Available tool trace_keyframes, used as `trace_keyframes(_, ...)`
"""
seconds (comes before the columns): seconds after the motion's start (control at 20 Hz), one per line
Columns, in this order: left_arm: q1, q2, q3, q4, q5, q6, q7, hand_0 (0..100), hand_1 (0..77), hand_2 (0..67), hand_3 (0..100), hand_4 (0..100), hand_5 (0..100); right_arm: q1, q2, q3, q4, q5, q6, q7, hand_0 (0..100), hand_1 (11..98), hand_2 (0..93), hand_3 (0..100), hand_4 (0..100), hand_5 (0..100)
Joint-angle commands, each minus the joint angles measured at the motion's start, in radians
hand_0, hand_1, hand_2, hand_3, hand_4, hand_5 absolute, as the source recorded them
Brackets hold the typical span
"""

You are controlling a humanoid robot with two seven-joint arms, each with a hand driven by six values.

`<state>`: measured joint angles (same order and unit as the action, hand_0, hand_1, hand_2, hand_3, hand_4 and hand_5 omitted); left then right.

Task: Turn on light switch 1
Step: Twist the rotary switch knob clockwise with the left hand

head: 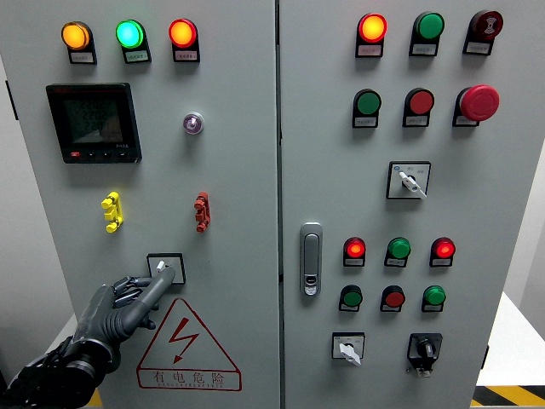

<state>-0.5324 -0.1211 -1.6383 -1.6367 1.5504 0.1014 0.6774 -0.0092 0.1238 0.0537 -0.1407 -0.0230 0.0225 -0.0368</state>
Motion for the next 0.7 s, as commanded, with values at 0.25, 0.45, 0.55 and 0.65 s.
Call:
trace_keyframes(0.25,-0.017,0.0,0.0,0.011,0.002,-0.002,0.019,0,55.7,48.3,85,100,71,0.0,0.0005,0.0,0.0,0.0,0.0,0.0,0,20.2,0.0,20,19,10)
trace_keyframes(0.45,-0.018,0.001,0.0,0.012,0.002,-0.002,0.022,0,55.6,48.7,85,100,71,0.0,0.0004,0.0,0.0,0.0,-0.001,0.0,0,20.5,0.0,20,19,10)
trace_keyframes(0.55,-0.021,0.0,0.0,0.014,0.004,-0.002,0.022,0,55.6,49.0,85,100,72,0.0,-0.0011,0.0,0.0,0.0,-0.001,0.0,0,20.4,0.0,20,19,10)
trace_keyframes(0.65,-0.023,0.001,0.0,0.015,0.004,-0.002,0.028,0,55.7,49.1,85,100,72,0.0,-0.0011,0.0,0.0,0.0,0.0,0.0,0,20.2,0.0,20,19,10)
